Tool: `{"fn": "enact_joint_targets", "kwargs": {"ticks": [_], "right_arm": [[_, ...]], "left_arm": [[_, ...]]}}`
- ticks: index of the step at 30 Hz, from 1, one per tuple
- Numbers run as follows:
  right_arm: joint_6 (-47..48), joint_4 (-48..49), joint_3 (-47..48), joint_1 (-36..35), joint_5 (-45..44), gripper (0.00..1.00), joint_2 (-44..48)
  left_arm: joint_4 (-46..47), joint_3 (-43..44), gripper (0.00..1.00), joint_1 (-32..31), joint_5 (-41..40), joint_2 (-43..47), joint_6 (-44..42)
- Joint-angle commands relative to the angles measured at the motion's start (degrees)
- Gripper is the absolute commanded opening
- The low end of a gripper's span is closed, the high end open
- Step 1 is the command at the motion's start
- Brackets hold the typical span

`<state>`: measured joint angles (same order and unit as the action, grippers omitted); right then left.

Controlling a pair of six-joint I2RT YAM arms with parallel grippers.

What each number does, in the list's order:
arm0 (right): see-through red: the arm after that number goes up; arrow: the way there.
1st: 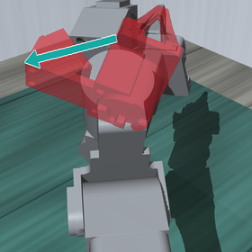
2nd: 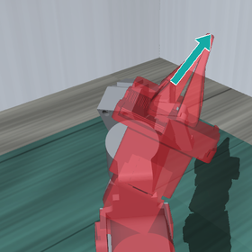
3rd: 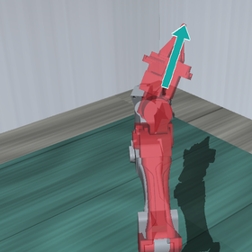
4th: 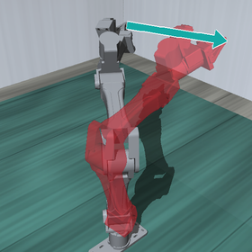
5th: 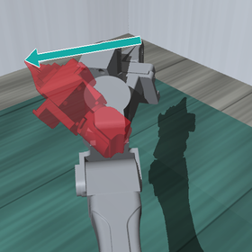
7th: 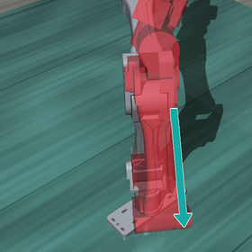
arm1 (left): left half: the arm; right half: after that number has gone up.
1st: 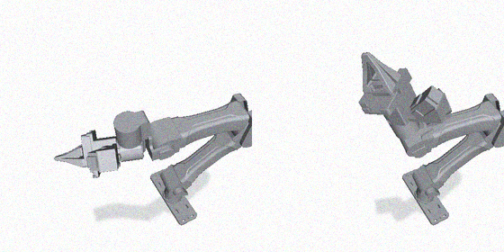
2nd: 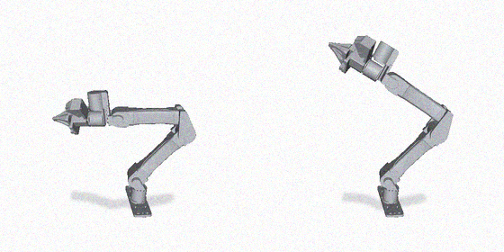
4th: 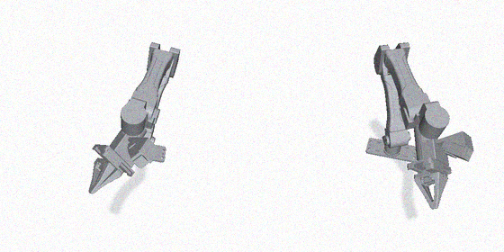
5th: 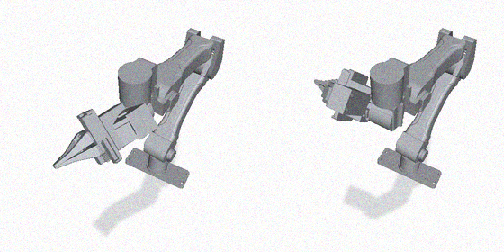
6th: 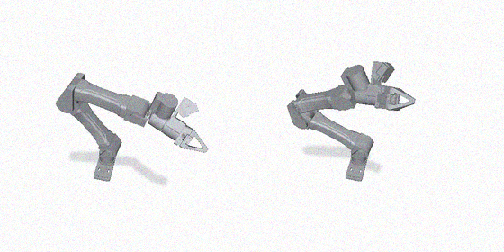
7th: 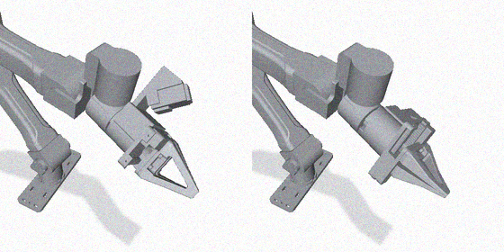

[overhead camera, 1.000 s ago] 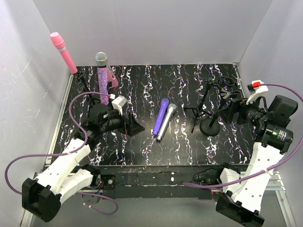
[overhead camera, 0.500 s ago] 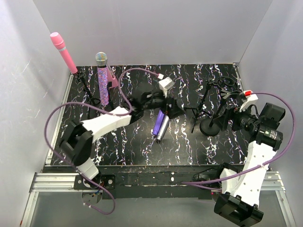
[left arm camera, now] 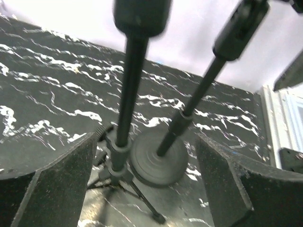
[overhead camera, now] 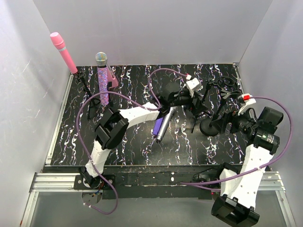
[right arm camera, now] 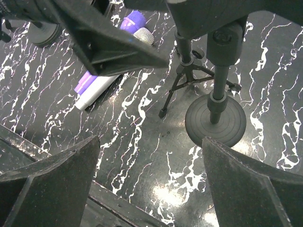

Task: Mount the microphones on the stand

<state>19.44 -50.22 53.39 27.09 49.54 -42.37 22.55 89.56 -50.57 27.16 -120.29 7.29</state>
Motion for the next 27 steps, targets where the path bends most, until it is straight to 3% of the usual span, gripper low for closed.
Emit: {"fn": "enact_joint_targets", "kwargs": {"ticks": [1, 5, 12, 14, 18, 27], "right_arm": [[0.25, 2.76, -0.91, 0.68, 2.75, 0.95, 1.06], [0.16, 2.93, -1.44, 1.21, 3.63, 0.96, 1.33], [0.51, 2.84, -1.71, 1.74, 4.60, 0.96, 2.20], [0.60, 2.67, -1.79, 1.91, 5.04, 0.96, 2.47], [0.95, 2.67, -2.06, 2.09, 6.18, 0.96, 3.26], [1.83, 1.79, -2.14, 2.18, 7.41, 0.96, 4.40]], "left_arm": [[1.45, 6.85, 0.79, -0.41, -3.43, -0.90, -1.31], [2.77, 9.05, 0.70, -1.29, -4.74, -2.31, -1.31], [0.13, 11.69, 0.12, -2.08, -7.29, -2.58, -3.59], [0.22, 11.43, 0.00, -2.08, -8.34, -1.62, -4.47], [2.24, 11.51, 0.00, -2.08, -12.82, 1.10, -6.93], [0.76, 21.35, 0.00, -1.11, -21.87, 3.83, -11.15]]}}
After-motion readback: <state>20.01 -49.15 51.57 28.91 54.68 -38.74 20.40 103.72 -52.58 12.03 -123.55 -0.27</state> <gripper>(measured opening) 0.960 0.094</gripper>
